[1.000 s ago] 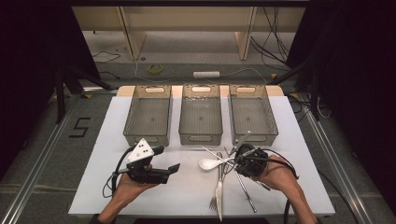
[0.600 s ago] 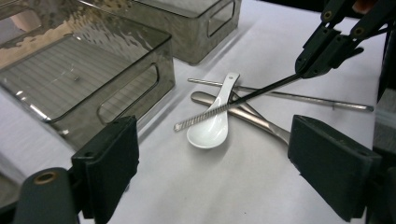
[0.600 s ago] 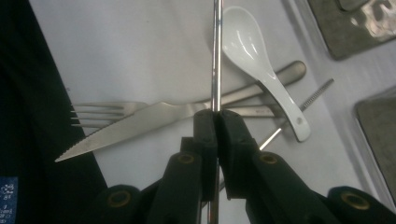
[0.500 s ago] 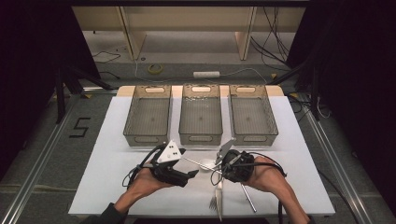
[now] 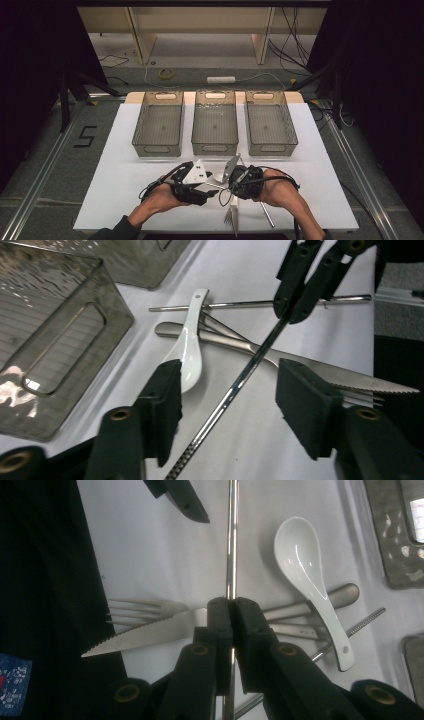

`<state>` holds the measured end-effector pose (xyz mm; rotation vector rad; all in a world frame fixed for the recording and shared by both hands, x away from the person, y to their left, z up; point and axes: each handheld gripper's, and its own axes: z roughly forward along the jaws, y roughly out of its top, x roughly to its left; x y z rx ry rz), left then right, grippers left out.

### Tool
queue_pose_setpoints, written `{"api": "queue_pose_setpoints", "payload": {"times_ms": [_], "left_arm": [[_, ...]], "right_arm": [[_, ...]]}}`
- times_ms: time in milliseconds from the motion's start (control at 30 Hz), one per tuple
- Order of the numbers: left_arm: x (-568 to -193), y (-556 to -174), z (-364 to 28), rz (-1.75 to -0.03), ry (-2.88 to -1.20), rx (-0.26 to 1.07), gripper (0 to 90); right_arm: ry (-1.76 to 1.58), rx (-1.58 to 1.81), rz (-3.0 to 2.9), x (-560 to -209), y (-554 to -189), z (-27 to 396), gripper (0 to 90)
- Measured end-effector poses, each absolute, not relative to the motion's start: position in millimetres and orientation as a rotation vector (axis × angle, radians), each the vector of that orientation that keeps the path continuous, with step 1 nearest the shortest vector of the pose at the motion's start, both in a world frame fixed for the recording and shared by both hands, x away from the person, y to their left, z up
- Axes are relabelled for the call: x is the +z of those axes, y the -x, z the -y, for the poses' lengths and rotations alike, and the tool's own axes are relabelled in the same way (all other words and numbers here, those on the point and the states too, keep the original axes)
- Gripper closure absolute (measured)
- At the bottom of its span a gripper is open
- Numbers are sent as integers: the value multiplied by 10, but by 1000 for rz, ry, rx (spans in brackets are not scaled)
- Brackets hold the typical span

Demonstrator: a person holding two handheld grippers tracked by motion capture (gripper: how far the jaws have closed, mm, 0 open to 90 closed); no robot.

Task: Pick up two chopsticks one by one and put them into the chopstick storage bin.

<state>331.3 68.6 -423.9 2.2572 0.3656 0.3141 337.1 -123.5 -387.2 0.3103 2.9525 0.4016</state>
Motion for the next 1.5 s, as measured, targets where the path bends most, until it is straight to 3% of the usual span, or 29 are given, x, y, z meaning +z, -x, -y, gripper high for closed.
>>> {"api": "queue_pose_setpoints", "payload": {"times_ms": [733,1033,1067,1100,1133,1300,1500], "left_arm": [[-4305,-3248,-646,-189,-2385,262,757],[-4311,-3208,-633,-121,-2409,160,854],[-4308,-3208,-640,-118,-2410,176,856],[-4306,-3215,-652,-125,-2404,196,858],[-4303,-3232,-667,-142,-2402,201,858],[-4282,-3326,-781,-257,-2376,260,858],[-4251,-3418,-888,-423,-2333,333,858]], "right_arm": [[-137,398,-2982,-3908,-3308,1204,863],[-124,434,-2989,-3884,-3317,1253,817],[-138,444,-2992,-3874,-3325,1267,803],[-157,459,-2978,-3836,-3319,1283,678],[-157,459,-2978,-3836,-3319,1283,678],[-430,736,-2812,-3642,-3412,1403,429],[-667,904,-2666,-3608,-3483,1532,330]]}}
